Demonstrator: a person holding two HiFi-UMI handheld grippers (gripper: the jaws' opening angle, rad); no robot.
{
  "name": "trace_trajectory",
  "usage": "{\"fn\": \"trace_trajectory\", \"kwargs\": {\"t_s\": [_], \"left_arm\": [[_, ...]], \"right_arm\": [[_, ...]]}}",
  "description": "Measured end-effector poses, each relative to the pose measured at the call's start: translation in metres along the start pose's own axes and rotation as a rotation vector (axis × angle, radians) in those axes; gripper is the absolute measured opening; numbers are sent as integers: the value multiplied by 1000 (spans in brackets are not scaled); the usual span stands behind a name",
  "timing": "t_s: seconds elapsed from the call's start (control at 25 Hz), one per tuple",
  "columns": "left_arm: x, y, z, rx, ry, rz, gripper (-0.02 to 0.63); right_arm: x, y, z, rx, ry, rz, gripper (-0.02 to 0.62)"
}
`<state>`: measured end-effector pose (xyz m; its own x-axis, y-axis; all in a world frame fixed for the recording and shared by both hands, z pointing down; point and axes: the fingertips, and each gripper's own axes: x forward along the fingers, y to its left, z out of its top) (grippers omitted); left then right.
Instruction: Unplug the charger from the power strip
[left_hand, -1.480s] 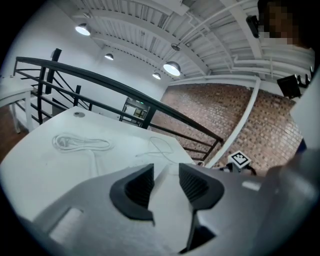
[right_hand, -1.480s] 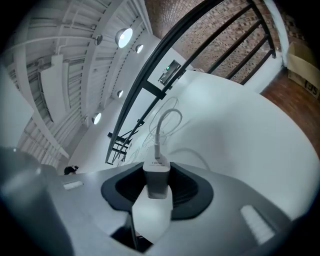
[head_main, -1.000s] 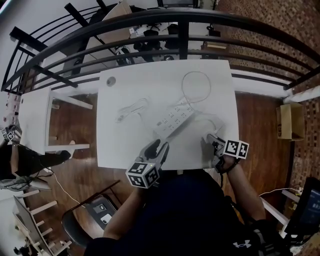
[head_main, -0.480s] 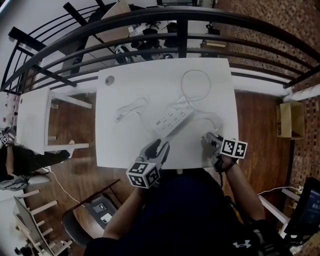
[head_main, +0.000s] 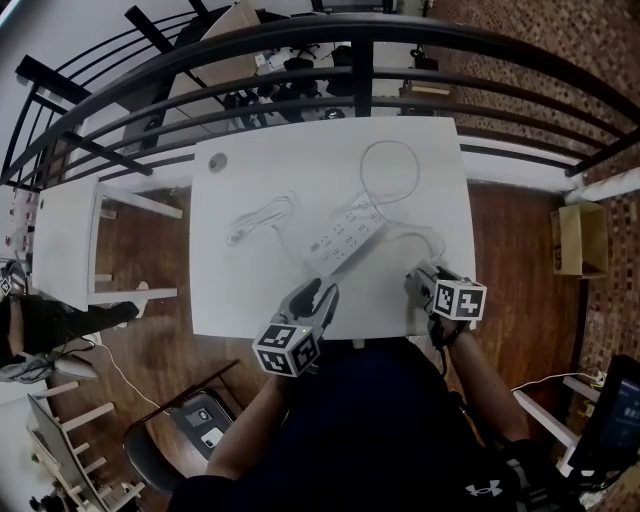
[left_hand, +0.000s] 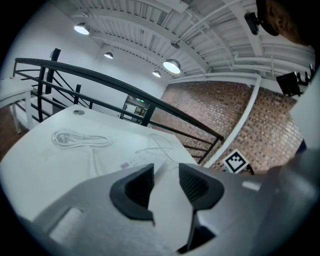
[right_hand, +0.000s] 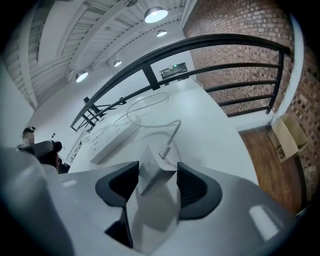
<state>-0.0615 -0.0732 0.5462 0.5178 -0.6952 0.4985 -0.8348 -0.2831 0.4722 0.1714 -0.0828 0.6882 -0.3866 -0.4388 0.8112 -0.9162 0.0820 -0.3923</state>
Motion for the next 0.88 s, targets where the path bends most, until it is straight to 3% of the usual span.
{"fn": "trace_trajectory", "kwargs": {"t_s": [0.48, 0.72, 0.88], "left_arm": [[5, -11, -2, 13, 3, -6, 160], [7, -30, 11, 25, -40, -27, 151], [2, -53, 30, 75, -103, -59, 114]], "right_arm": [[-27, -5, 21, -30, -73, -25, 241], [-67, 34, 62, -84, -213, 78, 208], [-108, 73, 90, -145, -319, 182, 101]]}}
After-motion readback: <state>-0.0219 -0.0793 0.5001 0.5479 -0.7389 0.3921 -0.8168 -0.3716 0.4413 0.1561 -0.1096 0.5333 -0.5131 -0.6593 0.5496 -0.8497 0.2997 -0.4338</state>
